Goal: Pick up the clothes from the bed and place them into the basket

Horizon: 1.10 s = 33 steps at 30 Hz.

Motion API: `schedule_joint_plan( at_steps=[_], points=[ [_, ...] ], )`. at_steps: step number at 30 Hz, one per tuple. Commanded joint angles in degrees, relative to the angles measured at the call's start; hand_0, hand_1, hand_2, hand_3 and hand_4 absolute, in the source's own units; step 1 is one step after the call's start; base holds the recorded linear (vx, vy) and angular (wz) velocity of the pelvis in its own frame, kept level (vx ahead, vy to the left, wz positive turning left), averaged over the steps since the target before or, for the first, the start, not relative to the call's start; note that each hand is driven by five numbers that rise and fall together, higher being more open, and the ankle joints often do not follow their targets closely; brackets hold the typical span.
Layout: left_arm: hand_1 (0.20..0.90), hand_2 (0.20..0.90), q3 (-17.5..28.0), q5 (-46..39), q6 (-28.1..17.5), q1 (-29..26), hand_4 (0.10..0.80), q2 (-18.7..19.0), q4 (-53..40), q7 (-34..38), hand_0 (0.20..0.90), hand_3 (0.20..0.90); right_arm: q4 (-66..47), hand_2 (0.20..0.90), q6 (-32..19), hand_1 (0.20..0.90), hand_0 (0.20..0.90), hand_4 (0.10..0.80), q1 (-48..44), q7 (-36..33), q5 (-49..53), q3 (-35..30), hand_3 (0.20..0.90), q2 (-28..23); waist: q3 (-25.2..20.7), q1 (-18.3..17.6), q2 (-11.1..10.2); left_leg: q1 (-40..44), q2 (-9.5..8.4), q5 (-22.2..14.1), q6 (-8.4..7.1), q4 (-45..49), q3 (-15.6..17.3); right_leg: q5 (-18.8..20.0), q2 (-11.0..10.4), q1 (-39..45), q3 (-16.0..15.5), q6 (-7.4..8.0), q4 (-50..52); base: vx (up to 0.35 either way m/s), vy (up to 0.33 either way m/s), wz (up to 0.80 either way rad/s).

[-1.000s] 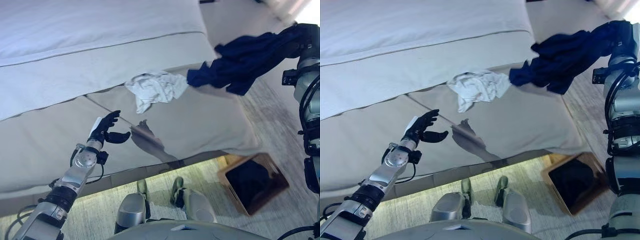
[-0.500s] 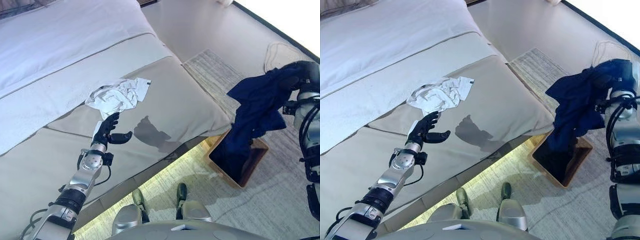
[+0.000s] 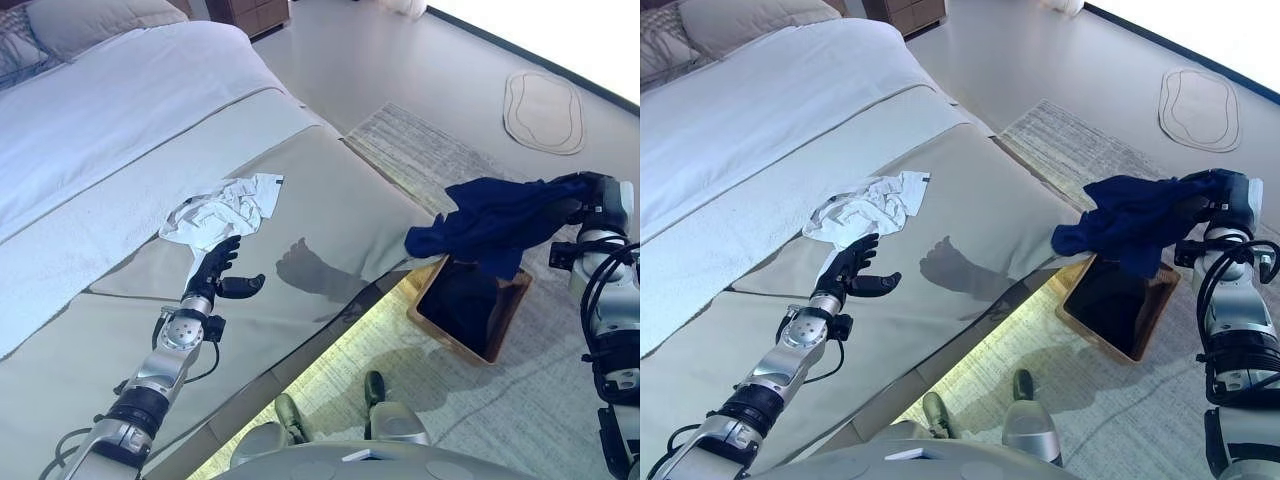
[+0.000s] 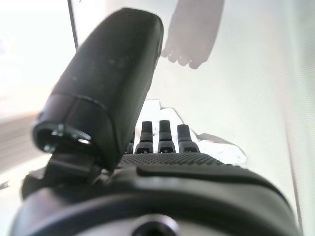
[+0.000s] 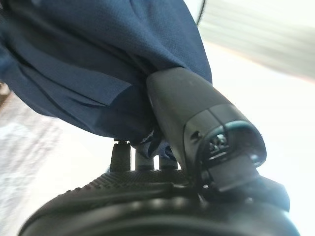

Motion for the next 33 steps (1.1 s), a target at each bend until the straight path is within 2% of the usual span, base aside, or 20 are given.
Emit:
schedule_joint_plan(
  at_steps=[1,7,13,24,29,30,31,33],
  points=[
    [0.900,0.900,-0.9,-1.1,-4.0,-1.2,0.800,0.2,0.2,-1.5,0.900,0.900,1.1,0.300,-3.0,0.300,0.300,0.100,-6.5,0.2,-3.6,-1.1,0.200,-4.1,-5.0,0.0,1.0,-0.5,2.10,-5.6,-3.05,2.1,-6.5,-3.6,3.3,-1.6,1.8,0.67,3.1,0.014,-0.120,-0.10],
    [0.900,0.900,-2.8,-1.8,-5.1,0.0,0.800,-0.1,0.7,-3.7,0.900,0.900,5.9,0.300,-3.1,0.300,0.300,0.100,-6.3,-1.3,-2.3,-1.6,0.200,-5.4,-3.9,-1.0,2.3,-1.0,3.10,-4.5,-4.27,1.7,-5.3,-3.3,4.3,-2.0,2.5,0.23,1.8,0.003,-0.107,-0.11],
    [0.900,0.900,-4.9,-2.6,-5.0,-2.6,0.800,-1.1,0.8,-3.0,0.900,0.900,6.9,0.300,-3.9,0.300,0.300,0.100,-7.2,-2.6,-2.1,-2.4,0.200,-6.0,-2.3,-2.0,4.2,-2.0,3.65,-3.6,-5.29,1.4,-4.6,-3.1,4.3,-2.9,2.3,0.21,1.2,-0.048,-0.047,-0.07],
    [0.900,0.900,-6.1,-3.0,-4.5,-3.8,0.800,-1.7,-0.3,-2.1,0.900,0.900,8.8,0.300,-4.1,0.300,0.300,0.100,-5.7,-4.6,-1.0,-4.7,0.200,-8.2,-0.8,-3.1,6.7,-3.4,4.24,-2.6,-6.54,1.2,-4.3,-3.4,4.0,-4.2,2.1,0.03,1.1,-0.032,-0.031,-0.01],
    [0.900,0.900,-6.1,-3.4,-4.4,-4.1,0.800,-1.8,-0.9,-1.9,0.900,0.900,10.7,0.300,-3.3,0.300,0.300,0.100,-6.5,-2.6,-1.0,-4.7,0.200,-9.9,-0.2,-3.2,7.5,-4.1,4.34,-2.5,-7.08,1.6,-4.4,-3.4,3.8,-4.8,1.8,-0.15,1.1,-0.037,-0.021,-0.03],
    [0.900,0.900,-6.0,-3.4,-4.4,-4.2,0.800,-1.8,-1.0,-2.1,0.900,0.900,11.2,0.316,-2.8,0.316,0.316,0.119,-6.6,-1.9,-1.0,-4.5,0.219,-10.1,-0.1,-3.2,7.7,-4.2,4.41,-2.5,-7.22,1.7,-4.4,-3.4,3.7,-4.9,1.7,-0.20,1.1,-0.056,-0.009,-0.02],
    [0.900,0.900,-6.0,-3.4,-4.6,-4.2,0.800,-2.0,-0.9,-2.2,0.900,0.900,11.7,0.900,-2.2,0.900,0.900,0.800,-6.5,-2.3,-1.2,-4.2,0.900,-10.3,0.0,-3.2,7.9,-4.3,4.46,-2.4,-7.32,1.8,-4.3,-3.4,3.6,-4.9,1.6,-0.24,1.1,0.000,0.000,0.00],
    [0.900,0.900,-6.1,-3.4,-4.7,-4.2,0.800,-2.3,-1.1,-2.3,0.900,0.900,13.3,0.900,-2.8,0.900,0.900,0.800,-6.4,-1.7,-2.2,-3.5,0.900,-10.4,0.0,-3.2,8.1,-4.3,4.58,-2.2,-7.45,1.8,-4.1,-3.4,3.5,-4.8,1.4,-0.30,1.0,0.000,0.000,0.00]
  ],
)
